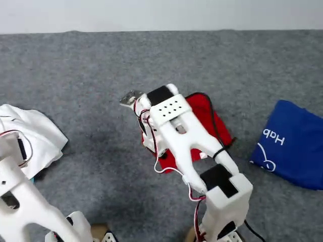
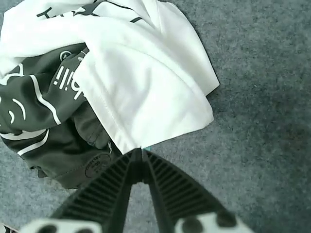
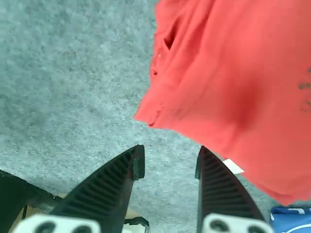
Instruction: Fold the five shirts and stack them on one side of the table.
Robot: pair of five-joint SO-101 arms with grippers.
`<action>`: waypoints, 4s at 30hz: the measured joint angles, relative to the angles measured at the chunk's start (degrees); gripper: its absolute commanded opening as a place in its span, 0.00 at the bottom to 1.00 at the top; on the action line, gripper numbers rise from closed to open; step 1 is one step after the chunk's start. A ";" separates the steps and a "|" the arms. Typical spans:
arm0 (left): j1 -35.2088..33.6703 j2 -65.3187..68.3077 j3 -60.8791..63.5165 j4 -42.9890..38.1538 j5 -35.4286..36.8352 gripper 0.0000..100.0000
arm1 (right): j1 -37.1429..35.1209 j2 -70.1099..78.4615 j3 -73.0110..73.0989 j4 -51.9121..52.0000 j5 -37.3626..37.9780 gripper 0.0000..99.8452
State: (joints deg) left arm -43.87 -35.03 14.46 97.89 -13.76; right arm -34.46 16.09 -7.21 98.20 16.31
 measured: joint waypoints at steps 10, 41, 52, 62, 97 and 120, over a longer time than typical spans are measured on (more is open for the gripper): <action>0.00 0.00 0.00 -0.26 0.00 0.01 | -3.25 5.10 0.00 -1.41 -2.73 0.17; 0.00 0.00 0.00 -0.26 0.00 0.01 | -0.70 10.64 -0.35 1.93 1.32 0.01; 0.00 0.00 0.00 -0.26 0.00 0.01 | 3.25 4.40 -5.36 -3.69 1.32 0.01; 0.00 0.00 0.00 -0.26 0.00 0.01 | 1.23 15.12 -5.63 -3.96 1.32 0.01; 0.00 0.00 4.22 -0.26 0.00 0.01 | 2.90 21.36 -17.76 -19.87 8.09 0.01; 0.00 0.00 4.22 -0.44 0.00 0.01 | 7.74 26.37 -37.80 2.29 7.21 0.01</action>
State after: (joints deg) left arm -43.87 -35.03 18.68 97.45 -13.76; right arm -26.73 42.46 -45.01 100.48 23.52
